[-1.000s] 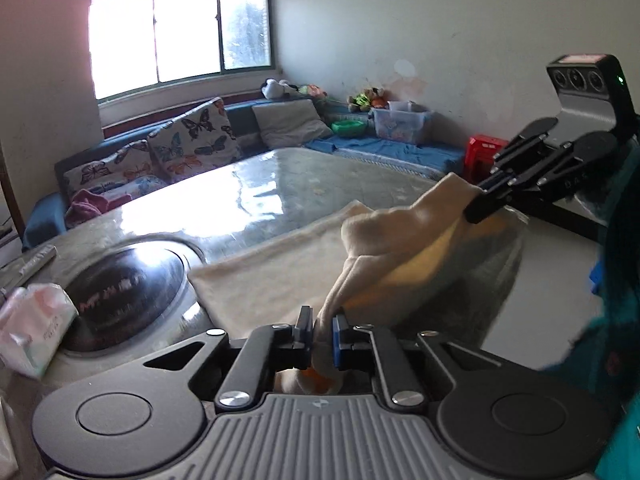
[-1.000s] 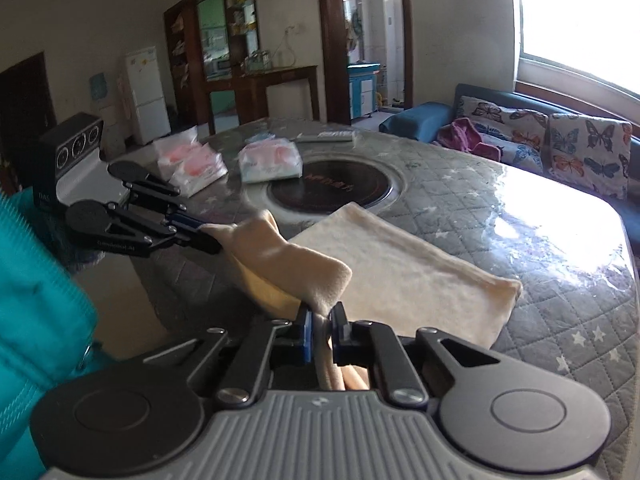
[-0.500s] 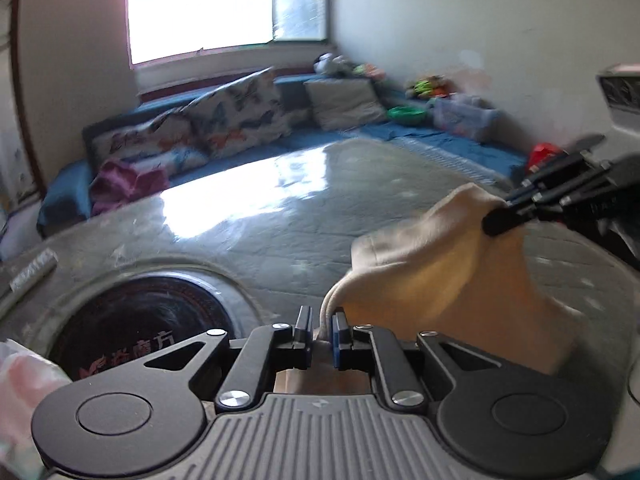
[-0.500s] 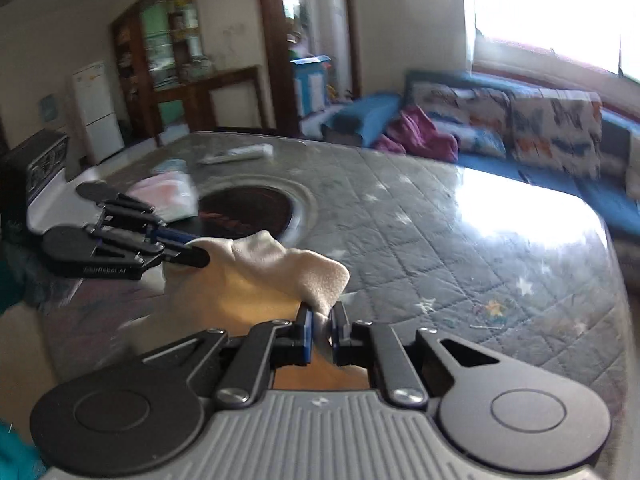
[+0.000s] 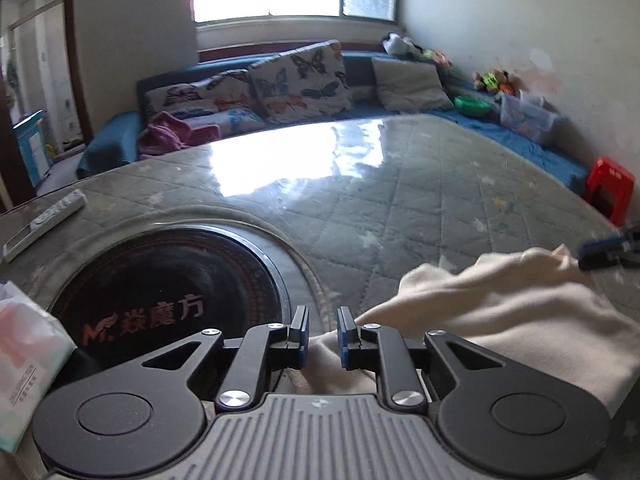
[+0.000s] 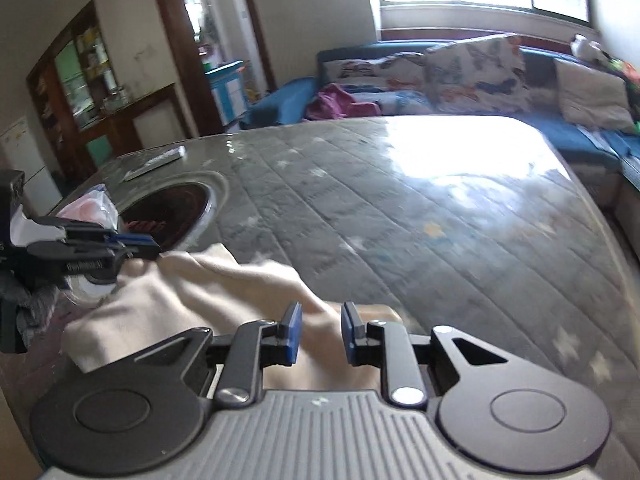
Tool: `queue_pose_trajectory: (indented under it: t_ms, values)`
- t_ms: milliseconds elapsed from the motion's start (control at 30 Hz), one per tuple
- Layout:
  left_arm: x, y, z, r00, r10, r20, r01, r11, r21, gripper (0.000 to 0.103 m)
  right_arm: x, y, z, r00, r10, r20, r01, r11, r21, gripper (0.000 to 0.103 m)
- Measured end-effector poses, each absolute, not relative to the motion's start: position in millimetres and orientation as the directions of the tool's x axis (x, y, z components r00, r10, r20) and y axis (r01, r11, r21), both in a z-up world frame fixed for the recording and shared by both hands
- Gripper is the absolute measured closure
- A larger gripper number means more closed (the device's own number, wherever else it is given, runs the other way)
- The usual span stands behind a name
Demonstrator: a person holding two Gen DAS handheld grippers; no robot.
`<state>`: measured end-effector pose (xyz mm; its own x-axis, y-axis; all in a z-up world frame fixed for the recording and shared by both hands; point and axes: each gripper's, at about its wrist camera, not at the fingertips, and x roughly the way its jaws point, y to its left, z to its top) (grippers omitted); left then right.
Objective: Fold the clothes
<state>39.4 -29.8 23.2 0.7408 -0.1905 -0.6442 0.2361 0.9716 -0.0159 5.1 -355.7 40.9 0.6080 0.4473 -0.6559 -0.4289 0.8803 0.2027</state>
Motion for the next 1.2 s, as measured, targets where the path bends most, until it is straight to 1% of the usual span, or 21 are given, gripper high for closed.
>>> queue_pose_trajectory:
  t_ms: [167, 233, 300, 367, 433, 500, 633, 667, 700, 733, 800, 933, 967, 1000, 1067, 1133, 1167, 1200]
  values:
    - [19.0, -40.7, 39.1, 0.755, -0.228, -0.615, 0.242, 0.968, -0.061, 0.083, -2.6, -365.3, 31.1, 0.611, 0.418, -0.673, -0.398, 0.896, 0.195, 0.082]
    - [9.2, -47.2, 42.5, 0.754, -0.245, -0.609, 0.253, 0.965, -0.075, 0.068, 0.7, -364.6, 26.2, 0.615, 0.416, -0.670, -0.386, 0.900, 0.204, 0.082]
    - [-1.2, -54.2, 43.0, 0.752, -0.260, -0.606, 0.268, 0.960, -0.080, 0.064, 3.3, -362.8, 22.7, 0.627, 0.400, -0.668, -0.373, 0.908, 0.193, 0.082]
    - [-10.7, -59.2, 41.0, 0.749, -0.272, -0.605, 0.279, 0.957, -0.085, 0.064, 2.6, -362.6, 21.0, 0.638, 0.388, -0.665, -0.357, 0.915, 0.191, 0.082]
    - [-16.4, -62.1, 38.2, 0.741, -0.276, -0.612, 0.279, 0.956, -0.093, 0.053, 1.9, -362.2, 19.5, 0.648, 0.377, -0.661, -0.342, 0.920, 0.190, 0.081]
    - [-20.9, -65.6, 34.4, 0.737, -0.282, -0.614, 0.287, 0.953, -0.092, 0.051, 1.0, -361.2, 18.2, 0.654, 0.371, -0.659, -0.334, 0.924, 0.189, 0.079]
    - [-27.9, -73.3, 27.3, 0.720, -0.298, -0.626, 0.298, 0.948, -0.108, 0.041, -2.4, -354.9, 14.1, 0.672, 0.347, -0.654, -0.334, 0.930, 0.151, 0.078]
    - [-30.0, -75.1, 25.4, 0.719, -0.298, -0.628, 0.302, 0.948, -0.103, 0.038, -3.3, -353.1, 13.9, 0.679, 0.339, -0.651, -0.334, 0.932, 0.137, 0.083]
    - [-31.8, -76.5, 24.6, 0.720, -0.295, -0.628, 0.302, 0.948, -0.099, 0.032, -4.5, -351.8, 14.4, 0.688, 0.332, -0.646, -0.332, 0.935, 0.127, 0.094]
    - [-33.5, -77.8, 23.8, 0.722, -0.292, -0.627, 0.303, 0.948, -0.094, 0.029, -5.5, -350.2, 14.8, 0.692, 0.327, -0.644, -0.332, 0.936, 0.119, 0.094]
    - [-37.1, -79.2, 21.7, 0.720, -0.295, -0.629, 0.310, 0.947, -0.090, 0.029, -7.3, -347.5, 15.7, 0.699, 0.319, -0.640, -0.333, 0.937, 0.104, 0.096]
    - [-40.5, -77.3, 19.3, 0.716, -0.292, -0.634, 0.304, 0.948, -0.093, 0.026, -7.7, -349.9, 18.1, 0.703, 0.317, -0.636, -0.325, 0.939, 0.109, 0.096]
    - [-41.1, -76.7, 18.6, 0.717, -0.289, -0.634, 0.300, 0.949, -0.094, 0.026, -6.7, -352.0, 17.5, 0.702, 0.321, -0.636, -0.319, 0.940, 0.121, 0.095]
    - [-41.7, -76.1, 17.9, 0.717, -0.287, -0.635, 0.297, 0.950, -0.094, 0.025, -5.7, -353.8, 16.6, 0.699, 0.325, -0.637, -0.316, 0.939, 0.132, 0.090]
    - [-42.5, -76.7, 16.5, 0.716, -0.285, -0.638, 0.295, 0.951, -0.093, 0.023, -4.2, -356.4, 14.2, 0.696, 0.329, -0.638, -0.307, 0.940, 0.150, 0.087]
    - [-43.0, -77.6, 15.6, 0.715, -0.283, -0.640, 0.293, 0.952, -0.092, 0.020, -3.8, -357.1, 12.7, 0.698, 0.328, -0.637, -0.295, 0.942, 0.162, 0.087]
    - [-43.2, -78.1, 15.2, 0.715, -0.281, -0.641, 0.291, 0.952, -0.092, 0.019, -4.2, -356.2, 12.8, 0.701, 0.324, -0.636, -0.292, 0.943, 0.159, 0.089]
    - [-43.2, -78.4, 14.8, 0.714, -0.280, -0.642, 0.291, 0.952, -0.092, 0.017, -5.3, -354.2, 14.1, 0.706, 0.314, -0.634, -0.294, 0.945, 0.141, 0.095]
